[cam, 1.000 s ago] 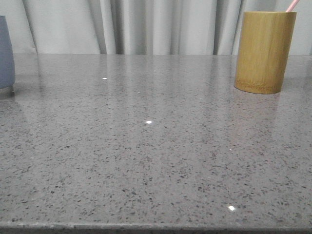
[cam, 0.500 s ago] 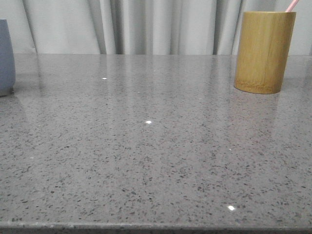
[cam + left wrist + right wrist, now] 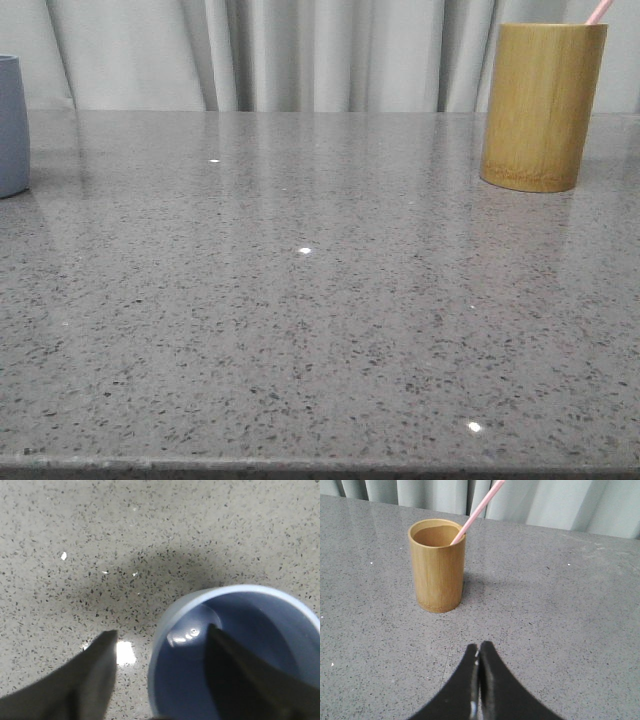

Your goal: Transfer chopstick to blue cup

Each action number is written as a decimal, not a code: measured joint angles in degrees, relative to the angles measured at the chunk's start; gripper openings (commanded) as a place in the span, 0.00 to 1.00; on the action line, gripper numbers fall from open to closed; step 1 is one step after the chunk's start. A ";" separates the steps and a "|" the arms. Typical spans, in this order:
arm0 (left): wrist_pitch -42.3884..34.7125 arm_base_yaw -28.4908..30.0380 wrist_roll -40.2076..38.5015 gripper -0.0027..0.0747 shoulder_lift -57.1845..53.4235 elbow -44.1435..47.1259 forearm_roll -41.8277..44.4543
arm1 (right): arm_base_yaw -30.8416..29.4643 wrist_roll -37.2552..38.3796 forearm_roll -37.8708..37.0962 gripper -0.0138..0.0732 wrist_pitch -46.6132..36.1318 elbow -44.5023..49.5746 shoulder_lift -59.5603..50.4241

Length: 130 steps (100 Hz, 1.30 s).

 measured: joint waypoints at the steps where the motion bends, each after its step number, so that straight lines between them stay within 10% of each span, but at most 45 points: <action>1: 0.00 0.00 0.00 0.69 0.00 0.00 0.00 | 0.00 0.00 0.00 0.08 0.00 0.00 0.00; 51: -3.15 0.25 -0.11 0.69 -15.29 1.39 -0.14 | 0.00 0.00 0.00 0.08 -0.09 0.00 0.00; 75: -10.86 0.96 -0.11 0.64 -33.22 17.48 -0.14 | 0.00 0.00 0.00 0.08 -0.09 0.00 0.00; 96: -17.87 0.96 -0.11 0.43 -51.07 35.01 -0.14 | 0.00 0.00 0.00 0.08 -0.13 0.00 0.00; 116: -21.29 0.96 -0.11 0.01 -64.54 46.25 -0.14 | 0.00 0.00 0.00 0.08 -0.22 0.00 0.00; 130: -22.26 0.96 -0.11 0.01 -71.23 51.50 -0.14 | 0.00 0.00 0.00 0.08 -0.22 0.00 0.00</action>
